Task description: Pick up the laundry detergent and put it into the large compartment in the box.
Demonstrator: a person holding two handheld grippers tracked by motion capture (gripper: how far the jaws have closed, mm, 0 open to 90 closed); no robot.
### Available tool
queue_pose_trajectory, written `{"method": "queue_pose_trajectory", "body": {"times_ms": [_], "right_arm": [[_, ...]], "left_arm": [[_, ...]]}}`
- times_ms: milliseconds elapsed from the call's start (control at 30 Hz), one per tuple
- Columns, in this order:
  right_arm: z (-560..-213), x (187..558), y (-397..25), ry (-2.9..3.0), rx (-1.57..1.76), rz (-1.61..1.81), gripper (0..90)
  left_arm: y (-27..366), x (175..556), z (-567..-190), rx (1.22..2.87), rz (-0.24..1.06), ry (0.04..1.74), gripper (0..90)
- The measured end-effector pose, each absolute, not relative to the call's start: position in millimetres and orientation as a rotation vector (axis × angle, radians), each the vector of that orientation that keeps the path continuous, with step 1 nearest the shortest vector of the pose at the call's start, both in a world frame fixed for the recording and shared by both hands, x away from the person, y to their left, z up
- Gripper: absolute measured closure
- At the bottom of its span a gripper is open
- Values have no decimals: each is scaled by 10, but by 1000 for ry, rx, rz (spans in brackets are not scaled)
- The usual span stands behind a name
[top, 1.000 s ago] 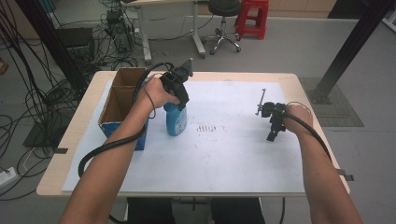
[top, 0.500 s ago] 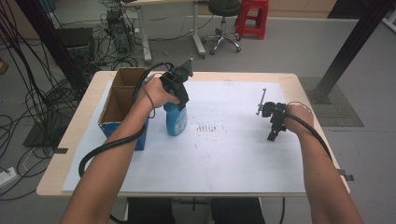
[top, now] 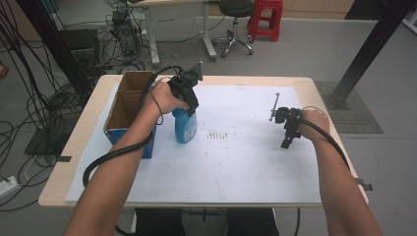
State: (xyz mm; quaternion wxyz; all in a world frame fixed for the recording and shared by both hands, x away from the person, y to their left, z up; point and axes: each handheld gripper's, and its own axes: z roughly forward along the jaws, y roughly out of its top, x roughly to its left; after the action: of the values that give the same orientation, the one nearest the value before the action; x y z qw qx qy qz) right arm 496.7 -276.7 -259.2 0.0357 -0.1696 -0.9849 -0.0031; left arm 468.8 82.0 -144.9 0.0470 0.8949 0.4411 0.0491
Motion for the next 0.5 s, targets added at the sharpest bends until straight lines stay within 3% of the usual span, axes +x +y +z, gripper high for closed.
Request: {"method": "queue_pose_trajectory", "body": {"times_ms": [500], "right_arm": [[-2564, 4939, -2778, -3033, -517, -16, 35]], "left_arm": [[795, 4670, -1449, 2735, 165, 1352, 368]]}}
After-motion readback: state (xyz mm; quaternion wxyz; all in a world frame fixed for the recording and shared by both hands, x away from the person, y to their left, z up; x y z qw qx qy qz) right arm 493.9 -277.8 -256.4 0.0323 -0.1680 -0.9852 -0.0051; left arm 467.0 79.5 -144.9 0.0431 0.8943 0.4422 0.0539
